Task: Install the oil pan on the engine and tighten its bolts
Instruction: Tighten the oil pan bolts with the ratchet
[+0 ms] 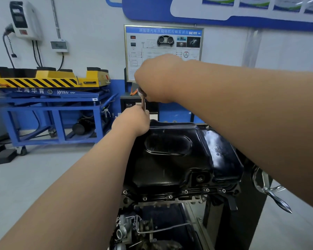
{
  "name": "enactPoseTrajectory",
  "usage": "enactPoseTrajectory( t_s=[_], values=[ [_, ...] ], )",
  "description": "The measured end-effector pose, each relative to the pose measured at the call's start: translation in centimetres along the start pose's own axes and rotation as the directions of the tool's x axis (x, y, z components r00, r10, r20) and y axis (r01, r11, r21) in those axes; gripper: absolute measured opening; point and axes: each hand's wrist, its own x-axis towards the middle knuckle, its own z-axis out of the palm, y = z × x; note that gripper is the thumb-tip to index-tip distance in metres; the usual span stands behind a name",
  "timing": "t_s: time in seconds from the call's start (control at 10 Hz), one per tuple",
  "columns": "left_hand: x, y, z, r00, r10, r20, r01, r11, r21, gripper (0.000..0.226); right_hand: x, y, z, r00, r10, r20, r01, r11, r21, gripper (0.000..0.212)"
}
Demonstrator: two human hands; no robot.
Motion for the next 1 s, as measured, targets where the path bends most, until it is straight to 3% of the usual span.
enactPoseTrajectory(
  t_s=[0.1,0.2,0.3,0.4,0.5,0.6,0.7,0.8,0.9,1.0],
  values=[
    [0.0,-0.2,0.1,1.000,-0.005,-0.020,0.004,1.000,-0.021,0.032,0.1,-0.2,0.3,0.998,-0.047,-0.049,0.048,0.999,0.012,0.010],
    [-0.1,-0.1,0.1,1.000,0.001,-0.021,-0.001,1.000,-0.016,0.033,0.2,0.2,0.8,0.996,0.001,-0.090,0.003,0.999,0.049,0.027],
    [-0.3,-0.1,0.1,1.000,0.003,-0.031,-0.003,1.000,-0.007,0.028,0.4,0.1,1.3,0.992,0.029,0.126,-0.065,0.954,0.294,0.042],
    [-0.2,-0.2,0.3,0.999,-0.008,-0.042,0.008,1.000,-0.009,0.021,0.3,-0.6,1.2,0.965,-0.020,0.263,-0.080,0.929,0.362,0.050],
    [0.0,-0.1,0.2,0.999,-0.022,-0.050,0.023,1.000,0.012,0.026,0.2,-0.7,0.9,0.991,0.027,0.130,-0.049,0.985,0.166,0.041],
    [0.3,-0.1,0.2,1.000,0.001,-0.012,-0.002,1.000,-0.021,0.031,0.5,-0.7,0.4,0.998,0.068,-0.003,-0.067,0.995,0.077,0.017],
    [0.3,-0.3,0.2,0.999,-0.003,-0.049,0.002,1.000,-0.020,0.029,0.9,-1.0,0.1,0.998,0.013,-0.054,-0.009,0.997,0.071,0.013],
    [0.3,-0.3,0.2,0.998,-0.026,-0.062,0.023,0.998,-0.057,0.033,0.9,-1.0,0.2,0.995,0.029,-0.096,-0.018,0.994,0.111,0.011],
    [-0.1,-0.4,0.3,0.992,0.011,-0.126,-0.013,1.000,-0.021,0.032,0.6,-0.5,0.5,0.995,0.091,0.051,-0.101,0.964,0.244,0.040],
    [-0.5,-0.4,0.3,0.979,-0.026,-0.201,0.024,1.000,-0.014,0.024,0.6,-0.5,0.6,0.996,0.069,0.062,-0.086,0.938,0.336,0.042]
  ],
)
